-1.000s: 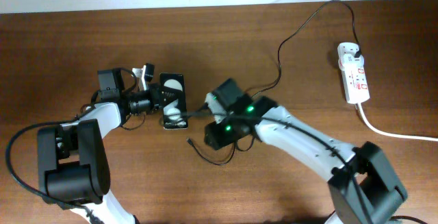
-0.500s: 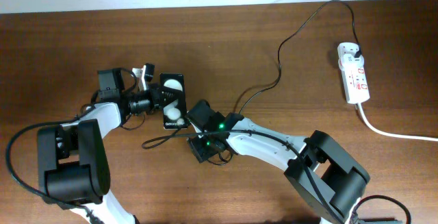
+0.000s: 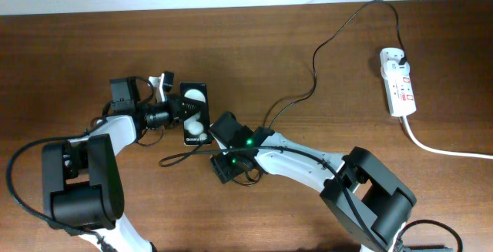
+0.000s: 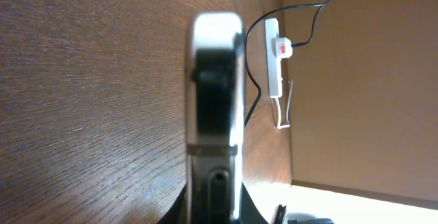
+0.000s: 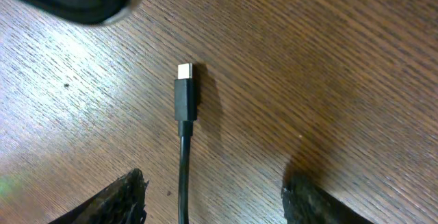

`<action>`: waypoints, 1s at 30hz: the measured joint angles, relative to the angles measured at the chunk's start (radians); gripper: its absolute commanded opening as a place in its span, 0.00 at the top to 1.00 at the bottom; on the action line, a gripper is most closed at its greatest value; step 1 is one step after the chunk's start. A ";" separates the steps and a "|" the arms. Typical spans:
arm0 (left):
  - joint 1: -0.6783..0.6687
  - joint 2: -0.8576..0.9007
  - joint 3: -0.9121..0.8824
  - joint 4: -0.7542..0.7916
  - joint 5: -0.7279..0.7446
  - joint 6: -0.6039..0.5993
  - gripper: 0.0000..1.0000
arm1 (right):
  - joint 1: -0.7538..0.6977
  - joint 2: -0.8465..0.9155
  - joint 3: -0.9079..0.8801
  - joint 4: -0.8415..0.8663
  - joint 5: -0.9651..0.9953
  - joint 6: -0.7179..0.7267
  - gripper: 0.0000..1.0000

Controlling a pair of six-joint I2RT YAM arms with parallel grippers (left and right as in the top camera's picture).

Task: Plug charger to phone and switch on socket
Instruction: 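Lower the right gripper and grasp the USB-C plug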

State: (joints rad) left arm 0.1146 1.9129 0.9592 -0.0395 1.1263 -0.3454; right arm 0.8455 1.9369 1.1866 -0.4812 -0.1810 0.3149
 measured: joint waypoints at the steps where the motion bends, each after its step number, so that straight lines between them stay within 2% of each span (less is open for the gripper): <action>1: 0.000 0.000 0.000 0.000 0.000 0.000 1.00 | 0.000 0.000 0.000 0.003 0.000 0.000 0.30; 8: 0.000 0.000 0.000 0.000 0.000 0.000 1.00 | 0.000 0.000 0.000 0.003 0.000 0.000 0.30; 9: 0.000 0.000 0.000 0.000 0.000 0.000 1.00 | 0.000 0.000 0.000 0.003 0.000 0.000 0.35; 13: 0.000 0.000 0.000 0.000 0.000 0.000 1.00 | 0.000 0.000 0.000 -0.009 -0.044 0.000 0.39; 17: 0.000 0.000 0.000 0.000 0.000 0.000 1.00 | 0.000 -0.001 0.016 -0.201 -0.129 0.003 0.39; 19: 0.000 0.000 0.000 0.000 0.000 0.000 1.00 | 0.000 -0.002 0.019 -0.309 -0.140 0.018 0.37; 20: 0.000 0.000 0.000 0.000 0.000 0.000 1.00 | 0.000 -0.002 0.019 -0.369 -0.148 0.023 0.28; 22: 0.000 0.000 0.000 0.000 0.000 0.000 1.00 | -0.016 0.000 0.009 -0.485 -0.138 0.032 0.27; 30: 0.000 0.000 0.000 0.000 0.000 0.000 1.00 | -0.099 0.000 0.005 -0.494 -0.131 0.052 0.19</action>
State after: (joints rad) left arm 0.1146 1.9129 0.9592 -0.0395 1.1259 -0.3458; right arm 0.7467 1.9366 1.1919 -0.9752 -0.3122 0.3672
